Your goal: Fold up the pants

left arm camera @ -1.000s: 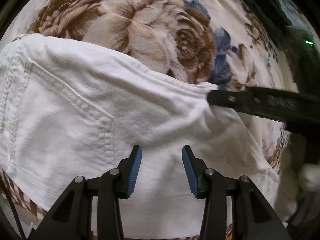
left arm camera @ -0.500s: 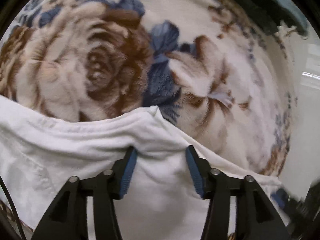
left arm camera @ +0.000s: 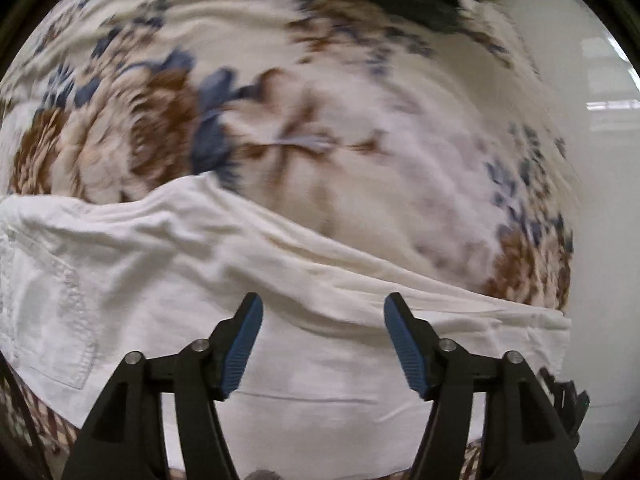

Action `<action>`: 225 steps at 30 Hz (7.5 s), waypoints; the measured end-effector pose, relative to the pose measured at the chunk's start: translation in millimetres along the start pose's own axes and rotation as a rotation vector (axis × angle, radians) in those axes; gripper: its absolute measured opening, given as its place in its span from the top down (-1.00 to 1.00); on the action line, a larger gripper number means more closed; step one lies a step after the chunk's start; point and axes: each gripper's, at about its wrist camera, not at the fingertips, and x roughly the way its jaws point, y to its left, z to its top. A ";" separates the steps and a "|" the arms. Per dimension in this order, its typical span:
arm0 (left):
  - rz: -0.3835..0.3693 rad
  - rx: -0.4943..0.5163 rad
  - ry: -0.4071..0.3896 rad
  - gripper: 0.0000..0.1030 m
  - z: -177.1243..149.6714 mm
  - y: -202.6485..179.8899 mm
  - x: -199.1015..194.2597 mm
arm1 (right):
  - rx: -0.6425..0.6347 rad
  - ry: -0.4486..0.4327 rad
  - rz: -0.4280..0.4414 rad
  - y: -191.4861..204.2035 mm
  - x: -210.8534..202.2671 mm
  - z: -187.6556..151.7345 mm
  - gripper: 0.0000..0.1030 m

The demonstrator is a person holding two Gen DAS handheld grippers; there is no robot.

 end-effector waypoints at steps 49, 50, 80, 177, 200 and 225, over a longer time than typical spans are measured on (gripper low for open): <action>-0.020 -0.298 -0.178 -0.87 -43.7 302.5 -134.3 | -1.576 0.237 -0.315 264.1 199.1 -533.6 0.85; -0.024 -0.302 -0.178 -0.87 -43.7 308.9 -134.3 | -1.598 0.223 -0.333 258.1 200.2 -542.8 0.84; -0.320 -0.276 0.282 -0.84 -24.4 233.2 -6.6 | -0.458 0.410 -0.179 155.0 66.2 -343.3 -0.56; -0.379 -0.480 -0.385 0.63 -54.7 329.2 -122.1 | -1.075 0.491 -0.564 221.3 168.7 -405.4 -0.67; -0.454 0.136 -0.078 0.64 -86.1 -15.4 -23.8 | -0.694 0.224 -0.617 107.7 29.4 -138.2 -0.66; 0.002 0.112 -0.212 -0.89 -50.6 33.7 -99.8 | -0.890 0.220 -0.441 170.6 9.9 -134.0 -0.78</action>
